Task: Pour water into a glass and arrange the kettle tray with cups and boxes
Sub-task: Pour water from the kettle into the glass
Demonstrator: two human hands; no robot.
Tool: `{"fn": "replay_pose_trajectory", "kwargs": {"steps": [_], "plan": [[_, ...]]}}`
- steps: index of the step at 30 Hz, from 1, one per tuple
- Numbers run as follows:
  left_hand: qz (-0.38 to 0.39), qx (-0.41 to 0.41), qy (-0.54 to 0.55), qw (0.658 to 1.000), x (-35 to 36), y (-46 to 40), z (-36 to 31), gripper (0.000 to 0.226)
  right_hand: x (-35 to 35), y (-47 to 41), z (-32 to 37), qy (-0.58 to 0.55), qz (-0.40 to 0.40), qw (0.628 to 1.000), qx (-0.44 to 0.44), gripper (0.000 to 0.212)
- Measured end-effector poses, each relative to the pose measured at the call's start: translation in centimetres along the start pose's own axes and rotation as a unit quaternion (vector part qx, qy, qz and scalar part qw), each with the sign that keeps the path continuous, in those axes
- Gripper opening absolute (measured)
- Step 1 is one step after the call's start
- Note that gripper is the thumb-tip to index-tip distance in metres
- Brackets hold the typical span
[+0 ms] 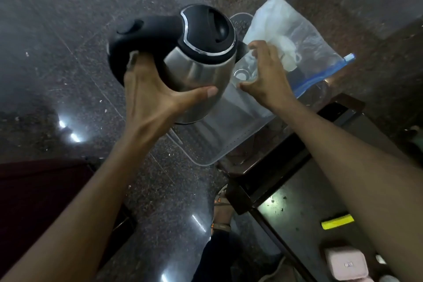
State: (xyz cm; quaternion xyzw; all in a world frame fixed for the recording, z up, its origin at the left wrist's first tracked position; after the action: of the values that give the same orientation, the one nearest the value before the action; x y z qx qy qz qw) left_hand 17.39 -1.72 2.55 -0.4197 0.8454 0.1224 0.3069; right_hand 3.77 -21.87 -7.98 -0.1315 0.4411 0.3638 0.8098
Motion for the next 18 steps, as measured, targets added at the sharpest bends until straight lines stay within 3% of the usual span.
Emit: {"fn": "replay_pose_trajectory", "kwargs": {"steps": [6, 10, 18], "plan": [[0.093, 0.067, -0.167, 0.979, -2.1, -1.4, -3.6, 0.102, 0.9, 1.6, 0.1, -0.031, 0.029, 0.999, -0.021, 0.083], [0.106, 0.082, -0.268, 0.954, -0.8, -0.8, -4.5, 0.106, 1.4, 1.9, -0.2, -0.039, 0.017, 0.998, -0.043, 0.085], [0.106, 0.118, -0.358, 0.920, 1.0, -1.3, -5.4, 0.114, 2.0, 2.1, -1.0, -0.087, 0.001, 0.995, -0.048, 0.084]]}}
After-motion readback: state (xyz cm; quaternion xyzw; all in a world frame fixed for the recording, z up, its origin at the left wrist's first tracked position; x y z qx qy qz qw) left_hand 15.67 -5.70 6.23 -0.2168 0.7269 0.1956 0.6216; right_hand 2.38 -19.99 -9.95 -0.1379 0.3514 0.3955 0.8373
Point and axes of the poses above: each hand's wrist, its own y-axis away from the middle knuckle, its own x-axis out of the palm, z = x × y, the point moved 2 cm from there along -y, towards the middle knuckle, and after that the axes turned 7 degrees about y, right-handed, at the moved point
